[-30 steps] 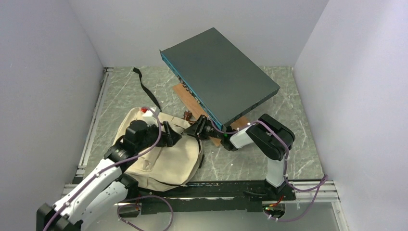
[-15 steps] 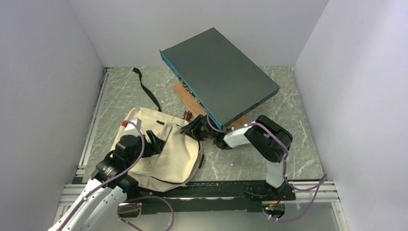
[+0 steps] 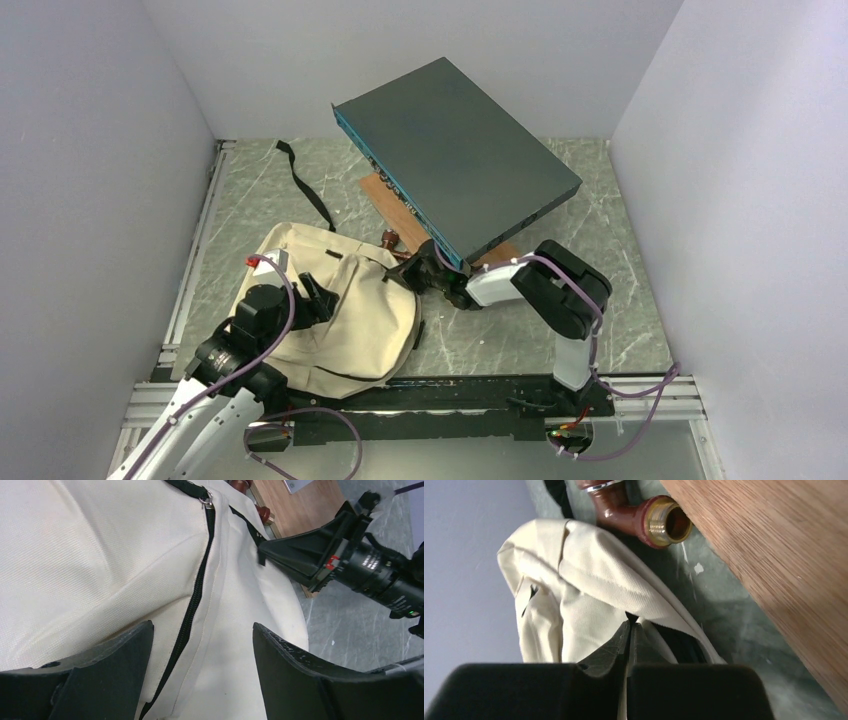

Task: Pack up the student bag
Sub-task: Zip the student bag at the center of the board.

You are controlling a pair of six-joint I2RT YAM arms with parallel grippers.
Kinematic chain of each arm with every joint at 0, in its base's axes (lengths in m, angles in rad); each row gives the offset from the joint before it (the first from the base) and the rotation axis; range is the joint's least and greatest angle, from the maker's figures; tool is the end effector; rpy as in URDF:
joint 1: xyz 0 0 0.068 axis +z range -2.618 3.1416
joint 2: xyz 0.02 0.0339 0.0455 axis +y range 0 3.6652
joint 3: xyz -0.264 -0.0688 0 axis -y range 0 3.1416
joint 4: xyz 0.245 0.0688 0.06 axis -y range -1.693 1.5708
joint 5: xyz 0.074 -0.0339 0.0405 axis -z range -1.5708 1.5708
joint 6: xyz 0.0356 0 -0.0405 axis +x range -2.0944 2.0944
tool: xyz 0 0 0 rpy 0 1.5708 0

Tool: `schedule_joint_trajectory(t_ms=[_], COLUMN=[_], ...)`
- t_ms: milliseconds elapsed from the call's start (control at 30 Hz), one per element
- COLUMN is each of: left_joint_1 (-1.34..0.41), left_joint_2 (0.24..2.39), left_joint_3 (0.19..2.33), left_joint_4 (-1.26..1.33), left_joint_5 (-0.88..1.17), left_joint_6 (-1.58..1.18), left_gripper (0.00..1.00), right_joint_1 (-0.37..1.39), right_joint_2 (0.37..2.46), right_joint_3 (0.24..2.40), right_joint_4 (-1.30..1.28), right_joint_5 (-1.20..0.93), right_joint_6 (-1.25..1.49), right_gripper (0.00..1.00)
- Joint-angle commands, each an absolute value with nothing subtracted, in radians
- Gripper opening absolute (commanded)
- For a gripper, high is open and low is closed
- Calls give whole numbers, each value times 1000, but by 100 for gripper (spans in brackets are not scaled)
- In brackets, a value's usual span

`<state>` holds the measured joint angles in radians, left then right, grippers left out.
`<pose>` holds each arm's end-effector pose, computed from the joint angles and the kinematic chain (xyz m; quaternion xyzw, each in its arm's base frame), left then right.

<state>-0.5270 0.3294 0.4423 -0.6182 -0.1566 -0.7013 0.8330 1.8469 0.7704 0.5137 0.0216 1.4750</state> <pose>0.0913 -0.0467 0.2333 -0.1143 0.8521 -0.2367 0.4526 0.2385 0.2612 0.1218 0.2812 0.8292 0.4377 0.2041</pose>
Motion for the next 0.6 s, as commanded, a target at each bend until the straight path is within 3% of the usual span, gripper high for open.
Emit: schedule_joint_trajectory(t_ms=[0,200,367,567], left_joint_1=[-525,-525,-525,-525], left_joint_2=[326,363,522,742], left_joint_3=[469,439,354,354], left_joint_4=[-568,-326,-19,126], left_joint_5=[-71,114,208,58], left_joint_6=[-663,-678,-787,-792], left_gripper=[76,73,70,69], right_joint_1=[770,686,678,672], right_joint_2=[1707,1711,1723,1752], right_joint_3=[669,584,575,548], right_joint_4=[725,942,1010,1068], right_joint_5=[-118,-491,-554,-569], right_joint_6=[1309,1182,1156,1164], right_gripper=[0,0,0,0])
